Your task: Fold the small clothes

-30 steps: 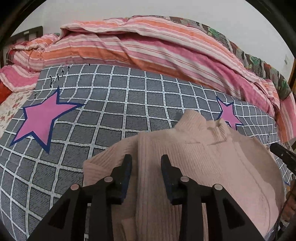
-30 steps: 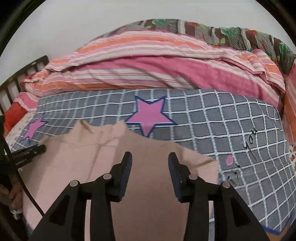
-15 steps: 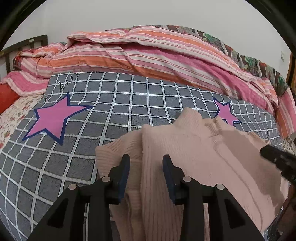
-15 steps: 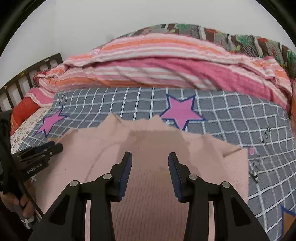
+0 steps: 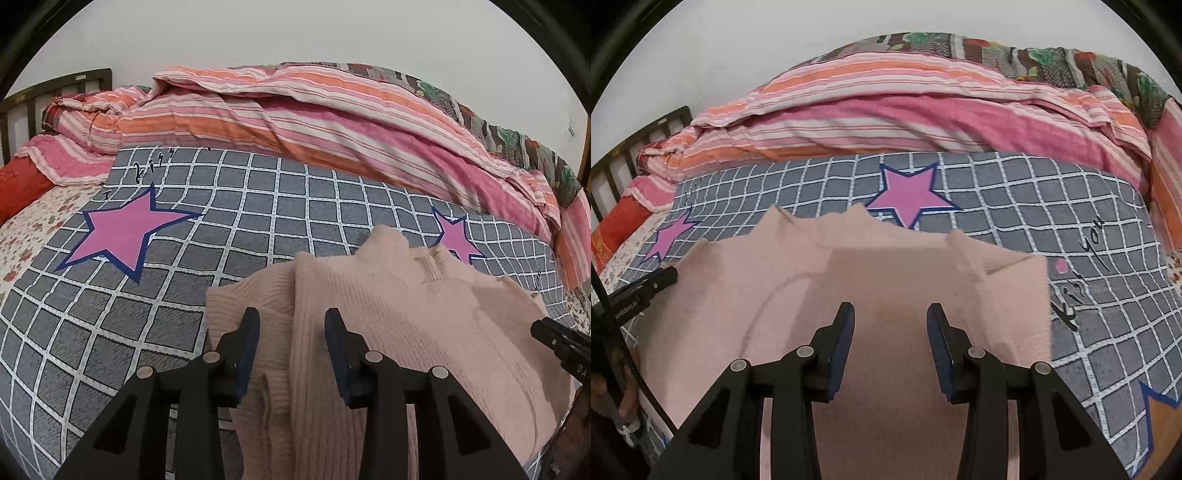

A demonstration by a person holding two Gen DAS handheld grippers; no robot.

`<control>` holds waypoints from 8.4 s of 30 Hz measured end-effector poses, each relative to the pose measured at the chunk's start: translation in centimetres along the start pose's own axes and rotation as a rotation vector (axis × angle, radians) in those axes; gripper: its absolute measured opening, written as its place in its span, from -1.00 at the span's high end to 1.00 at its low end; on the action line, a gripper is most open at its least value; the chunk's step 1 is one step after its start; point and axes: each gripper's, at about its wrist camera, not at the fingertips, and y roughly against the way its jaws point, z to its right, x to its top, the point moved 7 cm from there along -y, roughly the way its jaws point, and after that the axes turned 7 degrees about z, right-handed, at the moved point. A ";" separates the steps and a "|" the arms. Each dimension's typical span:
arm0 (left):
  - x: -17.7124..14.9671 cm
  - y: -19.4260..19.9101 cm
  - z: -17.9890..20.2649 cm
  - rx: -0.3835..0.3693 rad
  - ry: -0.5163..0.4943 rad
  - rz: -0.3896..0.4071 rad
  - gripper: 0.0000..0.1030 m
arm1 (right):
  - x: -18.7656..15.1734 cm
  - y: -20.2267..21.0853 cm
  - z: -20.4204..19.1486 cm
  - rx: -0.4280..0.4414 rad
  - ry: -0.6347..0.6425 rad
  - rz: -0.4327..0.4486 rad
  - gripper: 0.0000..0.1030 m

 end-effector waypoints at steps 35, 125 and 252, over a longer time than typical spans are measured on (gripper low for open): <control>1.2 2.1 -6.3 0.061 0.054 0.061 -0.16 | 1.1 -1.4 -8.4 0.082 0.124 0.012 0.05; -2.3 8.2 -3.2 -0.211 0.061 0.063 -0.19 | -9.2 8.5 -9.7 0.008 0.146 -0.001 0.25; 2.5 7.2 14.7 -0.436 -0.075 0.011 -0.25 | -0.9 8.6 9.7 0.274 -0.420 0.002 -0.20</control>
